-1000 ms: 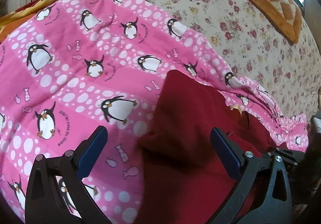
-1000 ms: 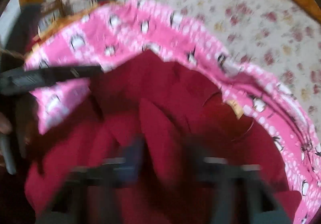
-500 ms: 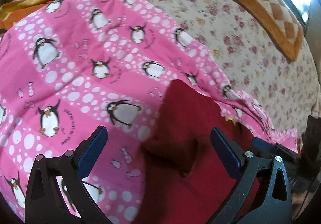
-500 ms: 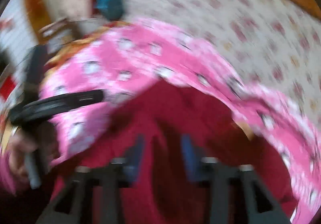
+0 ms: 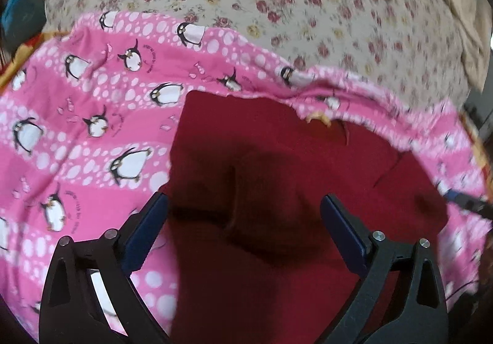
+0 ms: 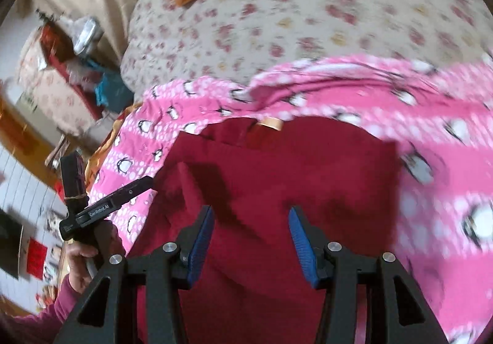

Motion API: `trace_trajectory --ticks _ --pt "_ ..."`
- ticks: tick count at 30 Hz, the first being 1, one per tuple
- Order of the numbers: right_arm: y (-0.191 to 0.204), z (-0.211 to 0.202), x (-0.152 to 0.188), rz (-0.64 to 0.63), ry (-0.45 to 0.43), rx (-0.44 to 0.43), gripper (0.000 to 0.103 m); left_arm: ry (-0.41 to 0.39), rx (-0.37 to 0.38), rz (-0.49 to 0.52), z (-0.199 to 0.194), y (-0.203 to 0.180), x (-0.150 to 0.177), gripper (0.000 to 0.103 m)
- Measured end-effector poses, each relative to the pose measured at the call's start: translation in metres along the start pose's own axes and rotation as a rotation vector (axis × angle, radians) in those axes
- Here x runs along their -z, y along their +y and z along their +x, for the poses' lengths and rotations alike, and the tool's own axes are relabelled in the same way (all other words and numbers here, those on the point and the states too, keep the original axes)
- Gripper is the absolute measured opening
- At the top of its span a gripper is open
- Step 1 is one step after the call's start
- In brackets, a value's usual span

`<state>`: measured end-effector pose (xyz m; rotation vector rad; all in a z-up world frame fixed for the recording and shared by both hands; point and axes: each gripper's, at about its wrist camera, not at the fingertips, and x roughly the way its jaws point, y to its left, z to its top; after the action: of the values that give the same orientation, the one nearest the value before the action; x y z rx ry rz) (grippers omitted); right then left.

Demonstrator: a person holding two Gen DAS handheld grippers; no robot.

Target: Fold small clothes

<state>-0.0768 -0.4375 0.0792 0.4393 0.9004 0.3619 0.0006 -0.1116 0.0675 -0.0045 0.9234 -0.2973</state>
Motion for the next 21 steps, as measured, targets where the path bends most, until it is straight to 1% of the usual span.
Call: trace_trajectory --ticks 1,3,5,6,7,9,10,11,13,14,16,17,18,19,21 --pt "-0.001 -0.004 0.005 -0.001 -0.002 -0.001 0.049 0.006 -0.01 0.0 0.001 0.002 0.003 0.099" --pt "-0.002 -0.011 0.015 -0.013 -0.001 0.004 0.049 0.05 0.009 -0.035 0.012 0.008 0.008 0.096" --pt "-0.002 -0.015 0.024 -0.036 0.002 0.035 0.049 0.108 0.062 -0.069 0.023 0.009 0.011 0.075" --pt "-0.003 -0.016 0.027 -0.036 0.002 0.04 0.049 0.128 0.082 -0.077 0.029 0.007 0.012 0.073" --pt "-0.004 -0.017 0.03 -0.026 0.002 0.032 0.049 0.13 0.087 -0.073 0.031 0.004 0.012 0.073" --pt "-0.008 -0.02 0.034 -0.005 -0.003 0.026 0.049 0.117 0.081 -0.061 0.031 -0.001 0.012 0.058" --pt "-0.009 -0.022 0.035 -0.003 -0.008 0.036 0.049 0.113 0.083 -0.074 0.031 0.0 0.01 0.04" --pt "-0.011 -0.024 0.035 -0.001 -0.021 0.051 0.049 0.102 0.093 -0.097 0.028 0.002 0.01 0.032" --pt "-0.015 -0.029 0.034 0.015 -0.04 0.064 0.05 0.075 0.157 -0.131 0.02 0.007 0.007 0.021" --pt "-0.018 -0.031 0.033 0.029 -0.048 0.067 0.051 0.065 0.175 -0.134 0.017 0.007 0.005 0.018" --pt "-0.023 -0.032 0.031 0.05 -0.057 0.075 0.056 0.02 0.192 -0.114 0.008 0.001 -0.001 0.017" --pt "-0.026 -0.032 0.03 0.059 -0.063 0.082 0.061 0.008 0.196 -0.111 0.007 -0.002 -0.005 0.016" --pt "-0.028 -0.033 0.029 0.067 -0.068 0.087 0.063 -0.001 0.208 -0.116 0.005 -0.004 -0.008 0.016" --pt "-0.03 -0.032 0.028 0.079 -0.071 0.09 0.063 -0.009 0.218 -0.121 0.004 -0.004 -0.013 0.015" --pt "-0.034 -0.031 0.027 0.098 -0.074 0.085 0.063 -0.05 0.234 -0.139 -0.004 0.0 -0.025 0.015"
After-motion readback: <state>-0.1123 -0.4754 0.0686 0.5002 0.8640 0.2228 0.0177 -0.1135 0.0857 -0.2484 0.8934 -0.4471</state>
